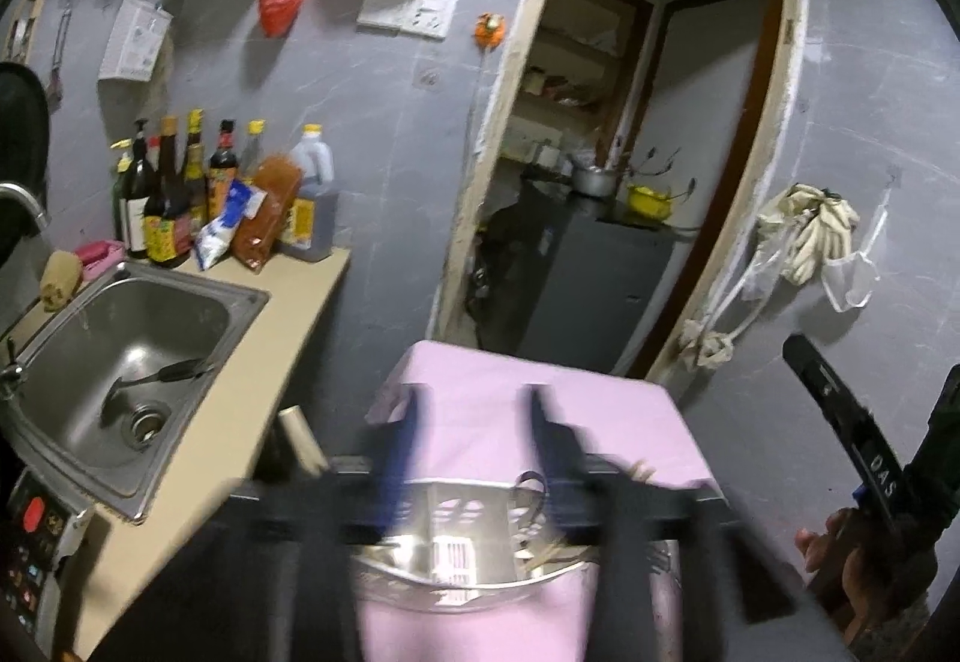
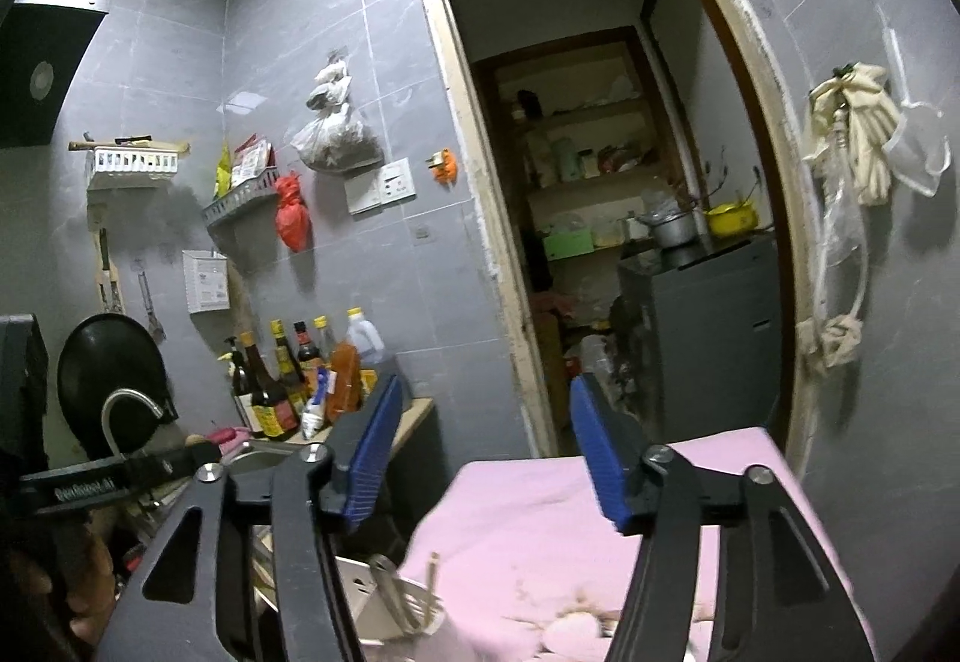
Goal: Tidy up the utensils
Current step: 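Open the left tool over the holder while the right tool drops its chopstick in, then move the left tool to the last spoon while the right tool approaches the knife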
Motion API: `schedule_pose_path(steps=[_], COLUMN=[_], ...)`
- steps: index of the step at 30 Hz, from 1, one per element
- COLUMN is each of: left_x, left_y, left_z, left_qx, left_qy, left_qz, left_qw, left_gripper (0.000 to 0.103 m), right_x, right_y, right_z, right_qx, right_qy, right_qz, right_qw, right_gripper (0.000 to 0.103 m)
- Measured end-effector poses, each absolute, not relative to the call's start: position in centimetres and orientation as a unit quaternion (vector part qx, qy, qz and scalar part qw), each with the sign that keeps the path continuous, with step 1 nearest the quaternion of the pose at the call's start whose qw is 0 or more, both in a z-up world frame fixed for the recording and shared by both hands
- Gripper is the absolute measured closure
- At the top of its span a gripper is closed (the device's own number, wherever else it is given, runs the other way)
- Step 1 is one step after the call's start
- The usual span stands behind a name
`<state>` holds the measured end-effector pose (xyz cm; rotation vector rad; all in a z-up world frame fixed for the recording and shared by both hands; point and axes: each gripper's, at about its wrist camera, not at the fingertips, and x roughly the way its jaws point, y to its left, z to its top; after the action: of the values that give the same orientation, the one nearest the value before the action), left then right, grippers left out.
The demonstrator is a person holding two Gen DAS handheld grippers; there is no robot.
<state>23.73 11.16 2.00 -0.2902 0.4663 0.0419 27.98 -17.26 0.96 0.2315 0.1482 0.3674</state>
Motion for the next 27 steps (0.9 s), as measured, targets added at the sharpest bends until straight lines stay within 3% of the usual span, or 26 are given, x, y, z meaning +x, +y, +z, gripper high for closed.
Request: schedule_pose_path(steps=[5,9,13,18,27], left_x=[23.9,24.1,24.0,23.5,23.5], left_y=[8.0,5.2,2.2,-1.4,-7.0], left_z=[2.9,3.2,3.4,3.0,1.3], left_qx=[-0.124,-0.116,-0.105,-0.089,-0.062], left_qy=[0.21,0.202,0.188,0.165,0.185], left_qz=[-0.005,-0.026,-0.038,-0.046,-0.073], left_qw=[0.97,0.972,0.976,0.981,0.978], left_gripper=[0.044,0.029,0.016,0.005,0.002], right_x=[26.8,25.9,25.2,25.0,25.5], right_y=[-20.5,-23.2,-25.6,-28.7,-34.9], right_z=[1.7,2.2,2.3,2.2,0.4], right_qx=[0.102,0.094,0.085,0.076,0.079], right_qy=[0.077,0.077,0.081,0.097,0.13], right_qz=[0.156,0.138,0.126,0.104,0.064], right_qw=[0.979,0.983,0.985,0.987,0.986], right_gripper=[0.033,0.023,0.005,0.002,0.002])
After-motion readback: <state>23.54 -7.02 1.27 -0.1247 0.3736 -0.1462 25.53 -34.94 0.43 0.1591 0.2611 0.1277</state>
